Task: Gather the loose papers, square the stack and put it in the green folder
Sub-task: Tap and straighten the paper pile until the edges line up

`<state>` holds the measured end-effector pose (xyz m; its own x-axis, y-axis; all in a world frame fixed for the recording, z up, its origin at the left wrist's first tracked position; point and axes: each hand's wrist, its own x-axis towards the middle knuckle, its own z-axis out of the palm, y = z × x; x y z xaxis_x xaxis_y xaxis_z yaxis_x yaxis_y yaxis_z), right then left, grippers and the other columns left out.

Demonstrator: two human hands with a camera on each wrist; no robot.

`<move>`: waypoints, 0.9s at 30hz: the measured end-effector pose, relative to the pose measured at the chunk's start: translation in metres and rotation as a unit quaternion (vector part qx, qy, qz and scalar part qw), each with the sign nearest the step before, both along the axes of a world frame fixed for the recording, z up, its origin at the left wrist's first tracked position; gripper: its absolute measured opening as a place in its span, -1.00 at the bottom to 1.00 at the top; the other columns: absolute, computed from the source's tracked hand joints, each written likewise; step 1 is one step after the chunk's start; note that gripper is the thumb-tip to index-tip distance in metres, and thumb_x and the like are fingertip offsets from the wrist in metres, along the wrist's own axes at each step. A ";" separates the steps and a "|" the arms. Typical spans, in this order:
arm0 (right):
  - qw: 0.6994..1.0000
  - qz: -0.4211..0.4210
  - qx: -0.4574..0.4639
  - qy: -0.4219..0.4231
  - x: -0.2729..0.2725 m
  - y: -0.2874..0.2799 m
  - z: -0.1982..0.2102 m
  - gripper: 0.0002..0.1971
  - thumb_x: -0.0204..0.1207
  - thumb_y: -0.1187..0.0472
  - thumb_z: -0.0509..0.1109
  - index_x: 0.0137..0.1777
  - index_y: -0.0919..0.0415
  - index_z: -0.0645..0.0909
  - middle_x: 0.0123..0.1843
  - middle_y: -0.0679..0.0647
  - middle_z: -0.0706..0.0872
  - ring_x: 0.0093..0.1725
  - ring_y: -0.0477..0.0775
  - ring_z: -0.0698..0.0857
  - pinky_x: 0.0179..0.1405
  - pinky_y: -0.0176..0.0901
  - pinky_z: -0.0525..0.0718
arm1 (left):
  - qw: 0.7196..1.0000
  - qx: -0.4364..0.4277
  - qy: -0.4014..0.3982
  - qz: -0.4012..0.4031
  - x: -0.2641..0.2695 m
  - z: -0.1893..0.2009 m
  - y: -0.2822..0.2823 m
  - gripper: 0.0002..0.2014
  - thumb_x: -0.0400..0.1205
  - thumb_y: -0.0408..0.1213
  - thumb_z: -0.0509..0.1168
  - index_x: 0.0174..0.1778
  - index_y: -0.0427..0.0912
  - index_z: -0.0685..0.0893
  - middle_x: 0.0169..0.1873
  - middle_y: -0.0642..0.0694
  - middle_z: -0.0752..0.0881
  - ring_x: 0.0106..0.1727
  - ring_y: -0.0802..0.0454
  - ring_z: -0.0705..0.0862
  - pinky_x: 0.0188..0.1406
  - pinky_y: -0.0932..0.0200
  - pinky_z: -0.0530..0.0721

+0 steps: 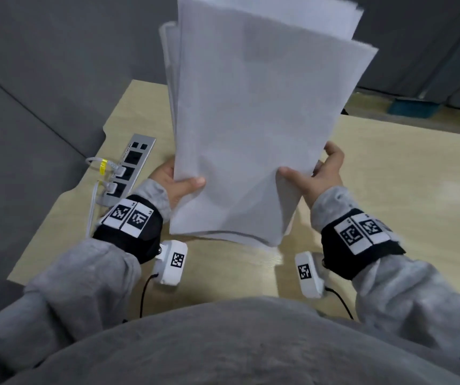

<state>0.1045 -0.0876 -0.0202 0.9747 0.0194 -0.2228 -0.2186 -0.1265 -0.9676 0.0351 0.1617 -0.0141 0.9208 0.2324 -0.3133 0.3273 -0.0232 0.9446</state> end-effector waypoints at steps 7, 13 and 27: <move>0.986 -0.033 0.044 -0.155 -0.004 0.007 0.059 -0.66 0.42 0.26 0.54 0.18 0.25 0.63 -0.13 -0.20 0.73 -0.23 -0.43 0.72 -0.23 -0.52 0.63 | 0.985 0.086 -0.139 0.045 0.006 0.044 -0.011 -0.63 0.37 -0.13 0.47 0.06 0.20 0.57 -0.13 0.19 0.79 0.01 0.10 0.76 0.03 0.11 0.71; 0.982 -0.004 0.036 -0.188 -0.019 0.010 0.066 -0.56 0.38 0.18 0.56 0.24 0.08 0.55 0.04 -0.11 0.75 0.04 -0.16 0.75 0.01 -0.23 0.74 | 0.974 0.119 -0.178 0.077 0.006 0.055 -0.015 -0.44 0.38 -0.20 0.48 0.25 0.03 0.39 -0.05 0.28 0.69 -0.01 0.38 0.70 0.02 0.41 0.63; 0.957 -0.023 0.061 -0.284 -0.025 0.011 0.092 -0.41 0.36 0.18 0.52 0.37 0.01 0.38 0.24 -0.05 0.63 0.23 -0.04 0.67 0.20 -0.05 0.69 | 0.952 0.109 -0.260 0.121 -0.001 0.089 -0.016 -0.47 0.24 -0.11 0.53 0.04 0.11 0.42 -0.10 0.19 0.62 -0.19 0.54 0.66 -0.18 0.53 0.60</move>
<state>0.0791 -0.0764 0.0719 0.9382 -0.0344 0.3443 0.3443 -0.0075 -0.9388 0.0342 0.1456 0.0746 0.8496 0.4644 0.2499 -0.1619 -0.2212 0.9617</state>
